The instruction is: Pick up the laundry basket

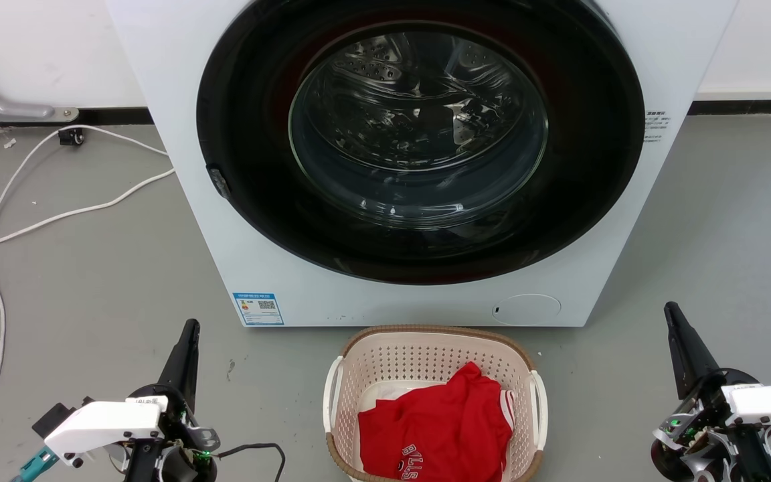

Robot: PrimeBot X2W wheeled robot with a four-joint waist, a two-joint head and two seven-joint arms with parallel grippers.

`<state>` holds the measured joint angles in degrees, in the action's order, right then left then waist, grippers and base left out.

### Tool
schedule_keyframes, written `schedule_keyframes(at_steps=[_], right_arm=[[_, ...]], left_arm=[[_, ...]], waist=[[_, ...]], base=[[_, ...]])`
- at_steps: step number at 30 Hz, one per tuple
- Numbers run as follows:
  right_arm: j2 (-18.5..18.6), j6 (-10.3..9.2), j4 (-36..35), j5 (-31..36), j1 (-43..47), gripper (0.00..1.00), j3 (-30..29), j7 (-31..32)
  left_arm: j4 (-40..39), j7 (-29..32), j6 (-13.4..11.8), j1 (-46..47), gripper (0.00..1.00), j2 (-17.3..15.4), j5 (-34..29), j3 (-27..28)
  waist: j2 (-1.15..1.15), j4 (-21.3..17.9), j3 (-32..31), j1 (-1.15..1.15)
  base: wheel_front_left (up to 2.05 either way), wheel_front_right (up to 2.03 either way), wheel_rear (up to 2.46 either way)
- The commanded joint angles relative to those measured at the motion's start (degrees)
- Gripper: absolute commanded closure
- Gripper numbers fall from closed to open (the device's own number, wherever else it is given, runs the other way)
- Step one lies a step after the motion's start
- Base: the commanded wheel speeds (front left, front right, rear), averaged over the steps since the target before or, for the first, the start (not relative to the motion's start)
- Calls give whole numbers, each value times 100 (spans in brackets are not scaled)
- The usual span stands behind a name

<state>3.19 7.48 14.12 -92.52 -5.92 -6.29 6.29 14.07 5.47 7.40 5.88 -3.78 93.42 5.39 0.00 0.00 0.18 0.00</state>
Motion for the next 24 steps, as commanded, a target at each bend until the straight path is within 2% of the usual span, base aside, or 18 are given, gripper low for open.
schedule_keyframes(at_steps=[1, 24], right_arm=[[-22, 2, 8, 37, -71, 100, -10, 10], [-27, 2, 8, 29, -72, 100, -18, 18]], left_arm=[[9, 29, 17, 58, 100, 4, -46, 15], [10, 45, 16, 62, 100, 26, -62, 48]], waist=[[0, 0, 0, 0], [0, 0, 0, 0]], base=[[0, 0, 0], [0, 0, 0]])
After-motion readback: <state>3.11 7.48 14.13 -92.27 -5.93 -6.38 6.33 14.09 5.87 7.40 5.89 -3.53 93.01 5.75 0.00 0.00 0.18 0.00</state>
